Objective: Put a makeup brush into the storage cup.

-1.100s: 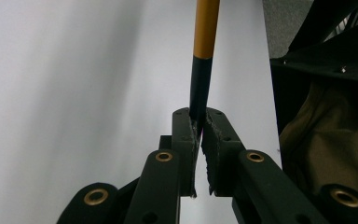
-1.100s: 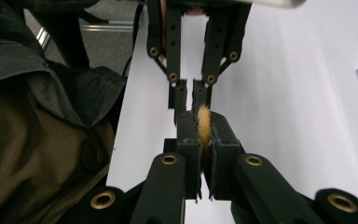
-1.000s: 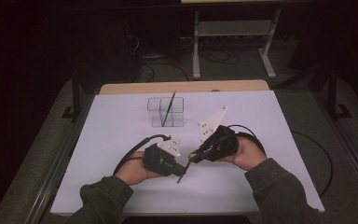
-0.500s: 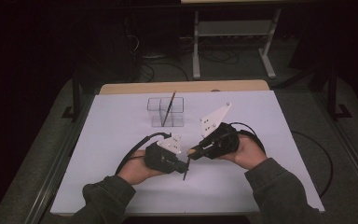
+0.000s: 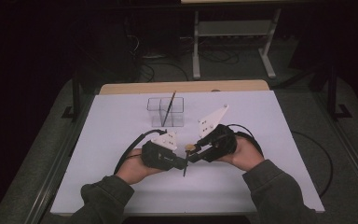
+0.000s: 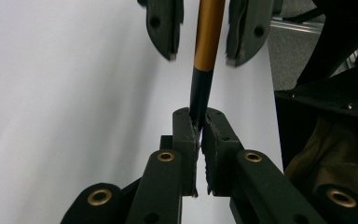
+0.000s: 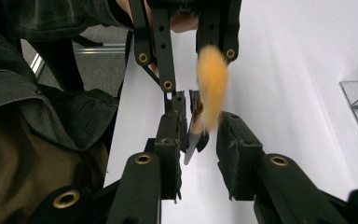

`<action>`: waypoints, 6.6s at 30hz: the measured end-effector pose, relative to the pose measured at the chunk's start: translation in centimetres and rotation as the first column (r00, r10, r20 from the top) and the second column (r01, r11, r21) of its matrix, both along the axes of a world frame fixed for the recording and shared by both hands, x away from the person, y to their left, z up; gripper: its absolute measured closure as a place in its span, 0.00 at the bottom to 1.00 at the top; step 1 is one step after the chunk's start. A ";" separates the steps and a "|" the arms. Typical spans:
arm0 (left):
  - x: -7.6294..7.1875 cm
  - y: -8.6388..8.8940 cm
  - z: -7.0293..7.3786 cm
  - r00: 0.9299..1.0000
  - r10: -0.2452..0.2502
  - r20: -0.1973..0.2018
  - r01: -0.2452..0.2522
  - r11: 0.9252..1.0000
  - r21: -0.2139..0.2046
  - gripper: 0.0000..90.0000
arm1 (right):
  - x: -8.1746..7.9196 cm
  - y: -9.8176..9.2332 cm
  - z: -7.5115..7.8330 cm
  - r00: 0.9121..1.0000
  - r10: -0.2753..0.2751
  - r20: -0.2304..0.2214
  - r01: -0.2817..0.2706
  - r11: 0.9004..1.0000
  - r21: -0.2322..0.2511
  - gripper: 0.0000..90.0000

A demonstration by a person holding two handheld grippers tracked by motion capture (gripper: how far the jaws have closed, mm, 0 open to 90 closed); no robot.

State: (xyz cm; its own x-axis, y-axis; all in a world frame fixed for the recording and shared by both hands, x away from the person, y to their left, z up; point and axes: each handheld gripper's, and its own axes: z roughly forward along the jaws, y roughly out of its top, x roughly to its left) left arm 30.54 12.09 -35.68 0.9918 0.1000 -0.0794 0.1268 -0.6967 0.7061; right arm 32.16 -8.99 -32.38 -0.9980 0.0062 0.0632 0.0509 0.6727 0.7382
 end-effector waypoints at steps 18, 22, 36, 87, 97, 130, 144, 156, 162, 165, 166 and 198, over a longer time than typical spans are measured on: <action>0.2 0.3 0.3 1.000 0.026 -0.008 -0.026 0.999 -0.024 0.93 | 0.3 0.6 -0.5 1.000 -0.018 0.007 0.018 1.000 0.018 0.88; 0.3 0.3 0.3 0.999 0.031 -0.011 -0.031 0.999 -0.026 0.93 | 0.4 0.6 -0.5 1.000 -0.013 0.002 0.013 1.000 0.022 0.91; 0.5 1.2 0.1 0.999 0.049 -0.016 -0.049 0.999 -0.017 0.85 | 0.9 0.3 -0.5 1.000 -0.022 -0.014 0.022 1.000 0.001 0.92; -0.6 7.6 -1.0 0.969 0.244 0.043 -0.243 0.970 -0.014 0.51 | 5.4 -3.1 2.1 0.987 -0.156 -0.040 0.153 0.985 -0.074 0.92; -0.8 8.3 -1.0 0.958 0.280 0.068 -0.280 0.960 -0.014 0.45 | 6.0 -3.6 3.0 0.986 -0.167 -0.025 0.165 0.983 -0.078 0.92; -1.2 9.9 -1.7 0.937 0.342 0.072 -0.341 0.940 -0.028 0.37 | 10.5 -2.3 5.8 0.981 -0.195 0.001 0.194 0.977 -0.088 0.92; -1.4 11.0 -1.6 0.929 0.362 0.080 -0.360 0.932 -0.039 0.35 | 12.6 -0.3 6.2 0.981 -0.192 -0.005 0.190 0.978 -0.087 0.92; -1.4 11.0 -1.6 0.930 0.360 0.075 -0.358 0.933 -0.043 0.34 | 14.3 0.9 6.9 0.979 -0.204 -0.002 0.203 0.976 -0.080 0.92; -1.3 10.9 -1.8 0.931 0.356 0.077 -0.354 0.934 -0.038 0.34 | 15.2 1.6 6.9 0.978 -0.210 -0.007 0.208 0.974 -0.090 0.92; -1.3 10.9 -1.8 0.931 0.357 0.081 -0.355 0.934 -0.036 0.34 | 15.7 2.0 7.1 0.978 -0.210 -0.006 0.209 0.973 -0.093 0.92; -1.3 11.0 -1.8 0.930 0.360 0.076 -0.358 0.933 -0.038 0.34 | 15.8 2.1 7.1 0.977 -0.213 -0.007 0.211 0.973 -0.096 0.92; -1.2 11.4 -1.9 0.927 0.367 0.073 -0.365 0.930 -0.037 0.32 | 19.8 3.3 7.0 0.959 -0.283 -0.003 0.280 0.953 -0.115 0.92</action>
